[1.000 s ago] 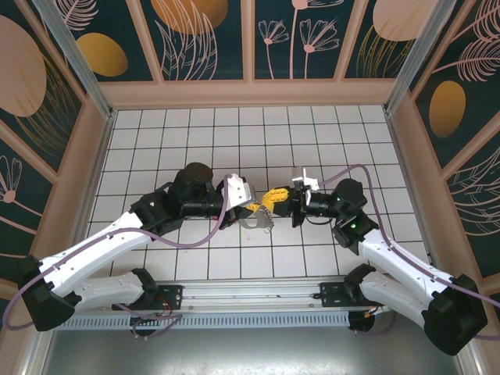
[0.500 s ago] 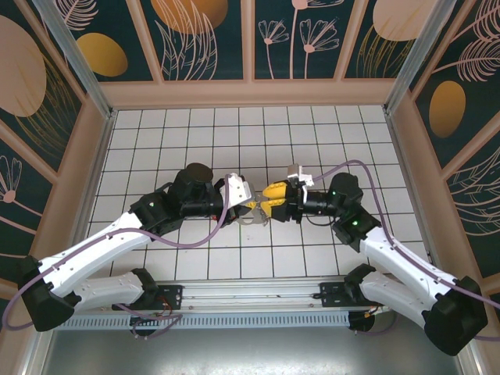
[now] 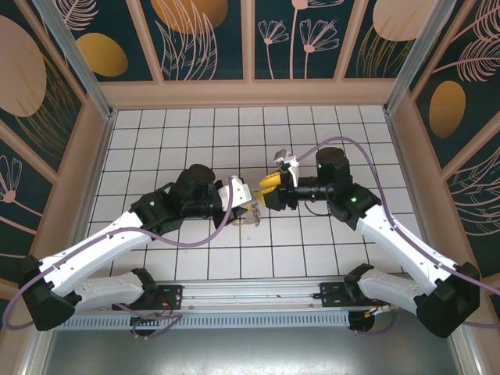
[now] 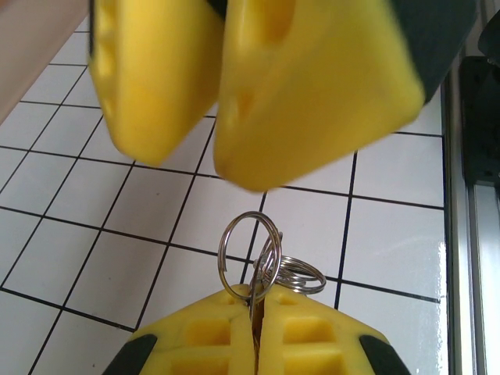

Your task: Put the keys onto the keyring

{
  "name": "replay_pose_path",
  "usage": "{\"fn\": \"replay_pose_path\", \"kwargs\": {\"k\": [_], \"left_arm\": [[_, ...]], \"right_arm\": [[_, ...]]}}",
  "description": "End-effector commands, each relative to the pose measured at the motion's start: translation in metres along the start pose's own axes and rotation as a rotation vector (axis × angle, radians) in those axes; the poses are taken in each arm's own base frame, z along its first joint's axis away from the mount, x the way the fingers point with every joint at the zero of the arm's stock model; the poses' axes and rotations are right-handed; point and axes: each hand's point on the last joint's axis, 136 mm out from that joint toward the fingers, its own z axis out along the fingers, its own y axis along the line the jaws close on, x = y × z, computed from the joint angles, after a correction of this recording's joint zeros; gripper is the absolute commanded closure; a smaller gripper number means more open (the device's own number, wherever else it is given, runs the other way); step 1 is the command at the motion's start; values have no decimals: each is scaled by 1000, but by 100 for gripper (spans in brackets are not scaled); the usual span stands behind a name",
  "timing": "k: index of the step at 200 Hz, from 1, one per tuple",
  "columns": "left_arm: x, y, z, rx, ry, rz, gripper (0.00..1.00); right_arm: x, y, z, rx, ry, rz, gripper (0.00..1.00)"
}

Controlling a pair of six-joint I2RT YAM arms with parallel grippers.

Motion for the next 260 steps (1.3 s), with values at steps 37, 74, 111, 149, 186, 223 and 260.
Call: {"fn": "replay_pose_path", "kwargs": {"k": [37,74,111,149,186,223,260], "left_arm": [[-13,0,-4,12,-25,24,100],[-12,-1,-2,22,-21,21,100],[-12,-1,-2,27,-20,19,100],[-11,-2,-1,28,-18,19,100],[-11,-1,-1,23,-18,18,100],[-17,-3,-6,23,-57,3,100],[-33,-16,-23,76,-173,-32,84]], "right_arm": [[8,15,2,-78,60,-10,57],[11,20,6,-101,75,-24,66],[13,19,12,-115,91,-25,73],[9,18,15,-122,88,-35,82],[12,18,15,-120,89,-42,100],[14,23,9,-120,48,-96,100],[3,44,-10,-138,-134,-211,100]]}}
